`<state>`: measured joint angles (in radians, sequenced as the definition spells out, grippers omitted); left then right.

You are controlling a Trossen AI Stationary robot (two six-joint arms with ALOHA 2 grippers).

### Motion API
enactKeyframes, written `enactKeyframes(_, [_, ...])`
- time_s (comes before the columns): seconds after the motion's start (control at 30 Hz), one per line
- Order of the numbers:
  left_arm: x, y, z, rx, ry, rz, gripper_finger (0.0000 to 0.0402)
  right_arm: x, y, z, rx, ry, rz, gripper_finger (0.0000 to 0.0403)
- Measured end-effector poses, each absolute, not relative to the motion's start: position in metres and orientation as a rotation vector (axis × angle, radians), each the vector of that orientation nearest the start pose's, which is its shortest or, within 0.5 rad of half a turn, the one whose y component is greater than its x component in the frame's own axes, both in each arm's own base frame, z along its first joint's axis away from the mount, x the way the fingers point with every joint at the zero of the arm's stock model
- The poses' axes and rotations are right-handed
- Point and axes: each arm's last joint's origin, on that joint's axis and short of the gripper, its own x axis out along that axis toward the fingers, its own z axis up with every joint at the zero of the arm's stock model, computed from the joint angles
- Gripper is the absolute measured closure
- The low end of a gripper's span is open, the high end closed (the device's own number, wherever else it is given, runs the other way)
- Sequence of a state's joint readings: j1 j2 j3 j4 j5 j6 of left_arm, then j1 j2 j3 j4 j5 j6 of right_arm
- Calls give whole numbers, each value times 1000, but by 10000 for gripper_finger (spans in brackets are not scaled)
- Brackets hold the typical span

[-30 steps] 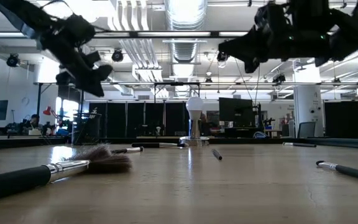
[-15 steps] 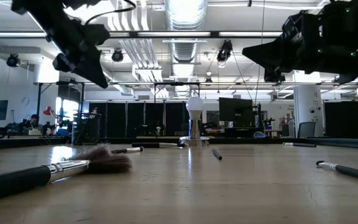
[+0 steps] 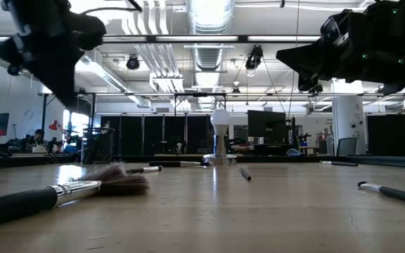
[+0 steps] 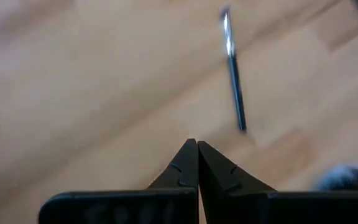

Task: Put items in baskets/containers
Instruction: Put the eyebrow brush into the black brush holder

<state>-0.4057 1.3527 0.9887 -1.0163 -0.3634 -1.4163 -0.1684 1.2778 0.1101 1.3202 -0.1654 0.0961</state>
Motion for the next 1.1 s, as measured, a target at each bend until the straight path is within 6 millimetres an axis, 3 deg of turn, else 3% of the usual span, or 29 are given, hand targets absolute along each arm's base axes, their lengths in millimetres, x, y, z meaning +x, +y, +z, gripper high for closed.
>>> enactKeyframes(0.17, [215,-104,224,-858,1154,847,379,188,-27,169,65,-149,7,394])
enactKeyframes(0.57, [218,-130,179,-931,1374,882,284,188,-27,168,53,-144,7,394])
enactKeyframes(0.93, [198,-144,157,-1070,1360,908,281,188,-27,168,50,-144,6,394])
enactKeyframes(1.1, [191,-150,150,-1120,1363,913,298,188,-27,168,50,-144,6,394])
